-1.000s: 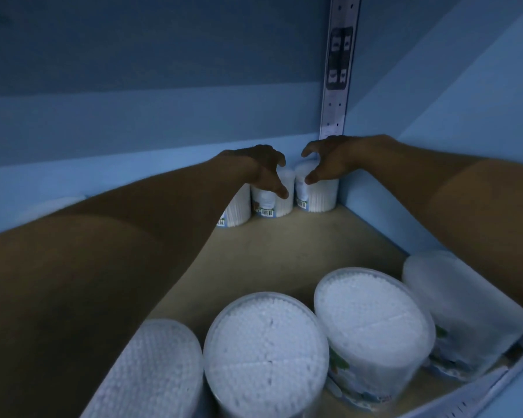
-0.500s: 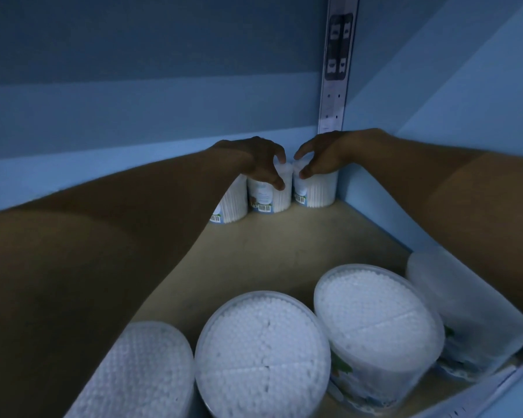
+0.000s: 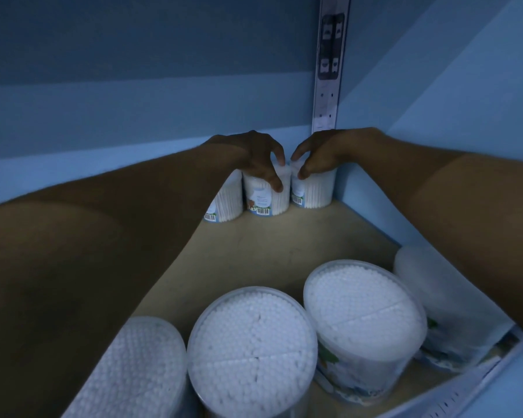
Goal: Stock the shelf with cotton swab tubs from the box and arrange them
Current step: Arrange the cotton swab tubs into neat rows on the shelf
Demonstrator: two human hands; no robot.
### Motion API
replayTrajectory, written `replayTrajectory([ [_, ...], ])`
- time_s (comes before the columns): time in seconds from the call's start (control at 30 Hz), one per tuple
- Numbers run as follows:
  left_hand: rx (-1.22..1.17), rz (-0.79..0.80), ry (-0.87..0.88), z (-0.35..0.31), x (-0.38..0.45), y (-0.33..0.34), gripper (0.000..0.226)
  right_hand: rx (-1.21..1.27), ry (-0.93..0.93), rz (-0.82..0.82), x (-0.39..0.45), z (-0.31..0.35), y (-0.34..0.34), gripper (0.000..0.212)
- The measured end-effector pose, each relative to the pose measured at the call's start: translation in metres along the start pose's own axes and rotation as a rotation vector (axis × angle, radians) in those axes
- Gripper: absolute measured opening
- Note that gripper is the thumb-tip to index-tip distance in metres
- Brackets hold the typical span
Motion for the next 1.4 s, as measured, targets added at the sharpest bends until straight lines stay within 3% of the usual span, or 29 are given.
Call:
replayTrajectory([
  [0.77, -0.056, 0.049, 0.019, -0.033, -0.069, -0.003, 0.072, 0.049, -0.025, 0.039, -0.077, 0.011, 0.002, 0.059],
  [1.07, -0.125, 0.096, -0.015, -0.045, -0.105, -0.006, 0.057, 0.1, -0.033, 0.07, -0.117, 0.02, 0.002, 0.059],
  [1.4, -0.054, 0.156, -0.048, -0.055, -0.127, -0.015, 0.07, 0.074, -0.015, 0.061, -0.134, 0.031, -0.004, 0.069],
])
Point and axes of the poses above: each hand's wrist, its own x-axis towards the middle knuckle, its own y-axis out of the palm, z = x × y, the point moved 4 cm from there along x, towards the middle knuckle, and after that the axes turned 9 degrees about -y, right-handed, at the moved point
